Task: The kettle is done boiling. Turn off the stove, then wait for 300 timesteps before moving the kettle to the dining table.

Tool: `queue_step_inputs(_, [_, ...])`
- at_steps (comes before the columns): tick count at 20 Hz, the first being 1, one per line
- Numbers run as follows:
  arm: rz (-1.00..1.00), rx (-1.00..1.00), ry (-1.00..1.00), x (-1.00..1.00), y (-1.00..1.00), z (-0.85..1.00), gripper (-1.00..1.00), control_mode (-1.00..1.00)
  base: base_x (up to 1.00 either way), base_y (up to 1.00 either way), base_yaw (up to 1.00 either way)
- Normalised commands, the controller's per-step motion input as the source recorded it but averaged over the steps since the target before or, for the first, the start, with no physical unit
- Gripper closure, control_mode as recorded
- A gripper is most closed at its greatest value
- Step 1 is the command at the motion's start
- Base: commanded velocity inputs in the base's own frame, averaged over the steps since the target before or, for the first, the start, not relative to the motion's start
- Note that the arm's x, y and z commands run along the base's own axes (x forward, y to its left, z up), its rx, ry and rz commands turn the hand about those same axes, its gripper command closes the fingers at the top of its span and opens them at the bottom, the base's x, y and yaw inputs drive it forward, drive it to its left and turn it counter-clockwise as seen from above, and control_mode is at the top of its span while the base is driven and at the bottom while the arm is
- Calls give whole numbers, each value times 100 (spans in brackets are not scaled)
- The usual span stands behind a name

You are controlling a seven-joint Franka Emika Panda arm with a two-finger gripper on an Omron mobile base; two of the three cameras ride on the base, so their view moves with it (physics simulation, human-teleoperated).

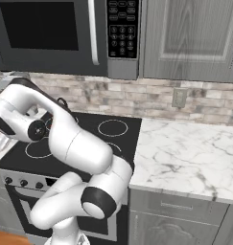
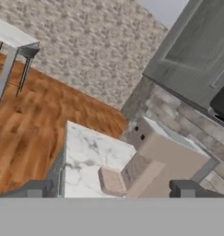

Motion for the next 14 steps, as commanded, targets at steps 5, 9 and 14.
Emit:
queue_step_inputs(5, [0,-49,-12,-20,-30,81,-100,-100,0,0,0])
queue_step_inputs(9, [0,-48,-11,-15,-30,85,-100,-100,0,0,0])
queue_step_inputs(14, [0,-47,-11,-12,-23,86,-100,-100,0,0,0])
